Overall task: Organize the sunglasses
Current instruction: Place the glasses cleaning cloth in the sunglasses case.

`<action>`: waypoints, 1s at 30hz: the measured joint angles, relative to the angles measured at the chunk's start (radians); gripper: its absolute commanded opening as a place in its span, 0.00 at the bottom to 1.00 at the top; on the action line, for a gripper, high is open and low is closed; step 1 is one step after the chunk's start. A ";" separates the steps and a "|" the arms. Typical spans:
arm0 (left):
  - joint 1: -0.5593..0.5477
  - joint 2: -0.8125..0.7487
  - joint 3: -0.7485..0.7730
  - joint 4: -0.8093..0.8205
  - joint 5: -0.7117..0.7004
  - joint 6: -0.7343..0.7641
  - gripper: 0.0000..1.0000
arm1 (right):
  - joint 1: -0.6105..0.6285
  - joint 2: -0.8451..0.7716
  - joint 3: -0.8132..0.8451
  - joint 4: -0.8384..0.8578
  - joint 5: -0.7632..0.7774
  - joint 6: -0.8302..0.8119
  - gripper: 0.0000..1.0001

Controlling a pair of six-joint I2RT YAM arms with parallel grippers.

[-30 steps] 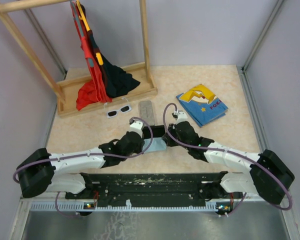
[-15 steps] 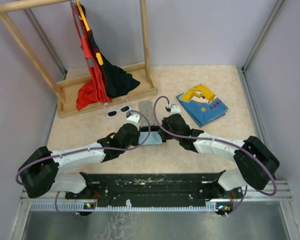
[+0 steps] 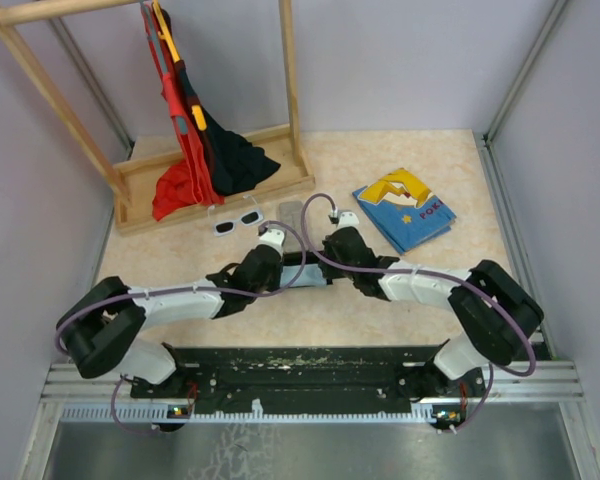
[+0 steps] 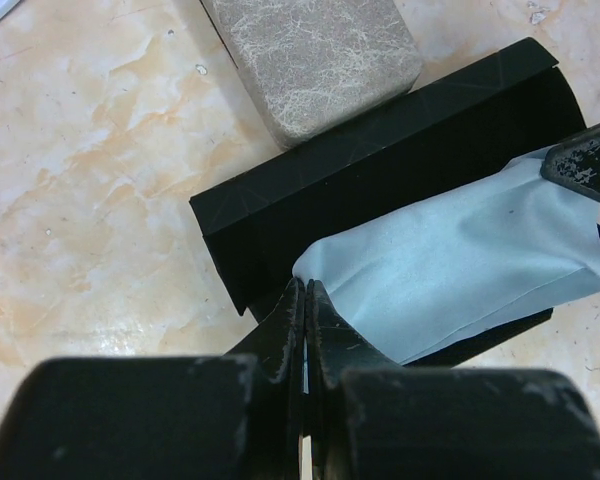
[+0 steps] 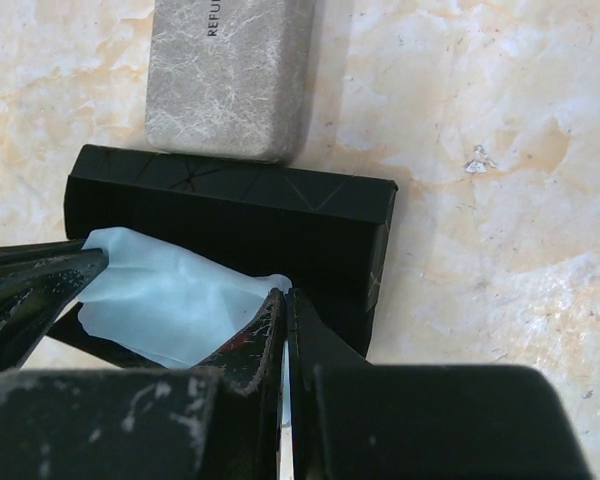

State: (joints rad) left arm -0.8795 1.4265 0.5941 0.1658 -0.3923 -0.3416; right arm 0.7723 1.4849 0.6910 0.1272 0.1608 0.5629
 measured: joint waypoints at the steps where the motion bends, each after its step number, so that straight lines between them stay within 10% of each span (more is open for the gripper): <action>1: 0.000 0.005 0.000 0.005 -0.002 -0.001 0.01 | -0.001 0.005 0.000 0.005 0.002 -0.003 0.00; 30: 0.003 0.140 0.017 0.123 -0.116 0.006 0.01 | -0.023 0.096 -0.005 0.143 0.022 -0.029 0.00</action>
State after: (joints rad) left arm -0.8768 1.5661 0.6113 0.2890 -0.5087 -0.3355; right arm 0.7494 1.5806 0.6857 0.2699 0.1829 0.5339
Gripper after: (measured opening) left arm 0.013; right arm 0.006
